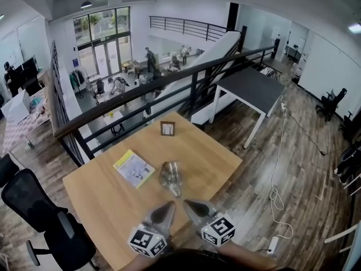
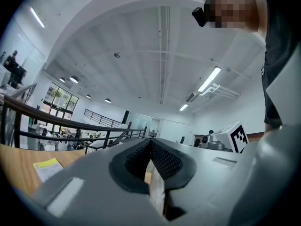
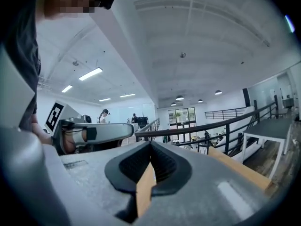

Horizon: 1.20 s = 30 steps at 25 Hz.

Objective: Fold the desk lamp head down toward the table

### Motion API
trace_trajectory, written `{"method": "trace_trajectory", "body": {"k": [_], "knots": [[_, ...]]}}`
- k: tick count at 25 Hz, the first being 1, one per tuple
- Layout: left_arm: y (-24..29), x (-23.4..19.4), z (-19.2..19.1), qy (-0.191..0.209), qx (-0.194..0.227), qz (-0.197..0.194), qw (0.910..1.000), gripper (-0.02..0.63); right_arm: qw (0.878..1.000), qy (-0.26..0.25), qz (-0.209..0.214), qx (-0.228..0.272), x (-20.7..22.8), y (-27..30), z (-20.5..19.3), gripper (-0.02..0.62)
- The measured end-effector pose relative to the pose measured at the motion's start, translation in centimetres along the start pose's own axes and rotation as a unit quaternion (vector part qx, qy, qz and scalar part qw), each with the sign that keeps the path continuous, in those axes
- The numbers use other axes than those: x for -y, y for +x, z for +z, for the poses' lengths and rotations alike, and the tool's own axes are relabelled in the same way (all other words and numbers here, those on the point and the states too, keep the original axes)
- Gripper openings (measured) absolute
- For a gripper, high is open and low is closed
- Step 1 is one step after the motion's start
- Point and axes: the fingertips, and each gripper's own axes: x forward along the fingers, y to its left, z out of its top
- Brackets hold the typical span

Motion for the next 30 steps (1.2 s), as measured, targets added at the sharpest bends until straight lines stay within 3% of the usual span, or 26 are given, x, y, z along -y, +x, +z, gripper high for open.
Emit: {"method": "trace_trajectory", "body": {"k": [9, 16, 23, 30], "knots": [[0.7, 10.6, -3.9, -0.001, -0.007, -0.005, 1.0, 0.002, 1.0, 0.022, -0.002, 0.012, 0.4, -11.4, -1.2, 0.003], [-3.1, 17.7, -6.7, -0.004, -0.012, 0.036, 0.9993, 0.002, 0.999, 0.032, 0.025, 0.021, -2.9, -18.8, -3.2, 0.003], [-8.2, 21.5, -7.7, 0.006, -0.019, 0.076, 0.9969, 0.002, 0.997, 0.048, 0.061, 0.029, -7.4, -22.7, -3.9, 0.003], [-13.0, 23.2, -7.4, 0.02, -0.017, 0.068, 0.9973, 0.002, 0.996, 0.046, 0.059, 0.039, -12.1, -24.3, -3.8, 0.003]]}}
